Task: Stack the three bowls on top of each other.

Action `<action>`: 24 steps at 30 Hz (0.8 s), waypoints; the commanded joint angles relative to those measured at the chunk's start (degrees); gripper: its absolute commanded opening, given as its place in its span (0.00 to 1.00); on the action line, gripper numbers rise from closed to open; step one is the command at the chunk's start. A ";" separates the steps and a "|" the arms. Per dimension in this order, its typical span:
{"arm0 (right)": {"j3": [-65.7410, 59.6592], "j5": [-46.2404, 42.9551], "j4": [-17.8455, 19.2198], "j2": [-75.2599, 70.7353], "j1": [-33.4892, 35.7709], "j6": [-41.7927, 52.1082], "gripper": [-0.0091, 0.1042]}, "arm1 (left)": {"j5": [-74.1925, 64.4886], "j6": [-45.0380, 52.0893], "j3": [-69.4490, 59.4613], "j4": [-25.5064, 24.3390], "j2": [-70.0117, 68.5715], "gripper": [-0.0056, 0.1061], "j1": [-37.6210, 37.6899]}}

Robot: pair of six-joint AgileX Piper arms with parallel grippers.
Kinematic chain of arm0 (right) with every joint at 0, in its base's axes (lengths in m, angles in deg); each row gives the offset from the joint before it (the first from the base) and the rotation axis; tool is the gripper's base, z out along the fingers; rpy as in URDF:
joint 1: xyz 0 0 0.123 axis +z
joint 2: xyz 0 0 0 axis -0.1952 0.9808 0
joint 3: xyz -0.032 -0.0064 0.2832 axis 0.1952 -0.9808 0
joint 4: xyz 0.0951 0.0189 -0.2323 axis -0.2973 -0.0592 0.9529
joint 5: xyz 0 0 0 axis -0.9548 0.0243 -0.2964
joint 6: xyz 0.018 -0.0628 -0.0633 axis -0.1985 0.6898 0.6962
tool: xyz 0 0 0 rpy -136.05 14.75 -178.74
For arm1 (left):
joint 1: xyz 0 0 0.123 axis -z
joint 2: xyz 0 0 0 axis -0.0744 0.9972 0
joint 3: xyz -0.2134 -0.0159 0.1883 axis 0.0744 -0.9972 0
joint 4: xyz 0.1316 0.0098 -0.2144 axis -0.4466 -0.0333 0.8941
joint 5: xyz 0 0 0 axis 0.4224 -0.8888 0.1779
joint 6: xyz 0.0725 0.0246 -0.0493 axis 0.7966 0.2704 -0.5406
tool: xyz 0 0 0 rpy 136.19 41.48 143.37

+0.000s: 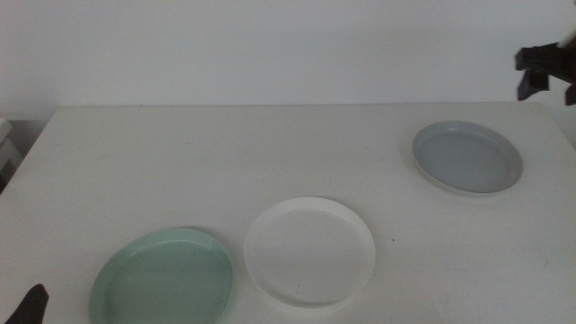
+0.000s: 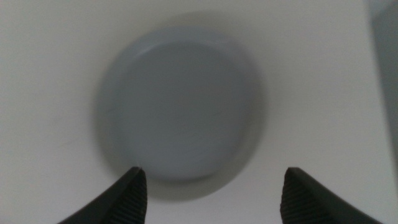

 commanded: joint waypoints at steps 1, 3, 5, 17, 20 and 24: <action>3.97 -1.63 0.31 0.81 -2.97 1.72 0.56 | 4.18 -0.47 0.26 0.69 -0.76 0.83 0.34; 6.42 -1.76 -0.61 4.33 -4.63 1.97 0.56 | 4.18 -0.47 0.26 0.69 -0.76 0.83 0.34; 8.84 -1.57 -1.90 7.75 -5.55 2.27 0.56 | 4.18 -0.47 0.26 0.69 -0.76 0.83 0.34; 17.50 -2.96 -4.37 23.82 -5.61 4.16 0.55 | 4.18 -0.47 0.26 0.69 -0.76 0.83 0.34; 17.50 -3.34 -4.25 25.73 -5.61 5.17 0.52 | 4.18 -0.47 0.26 0.69 -0.76 0.83 0.34; 17.50 -3.99 -4.62 27.13 -5.61 5.83 0.47 | 4.18 -0.47 0.26 0.69 -0.76 0.83 0.34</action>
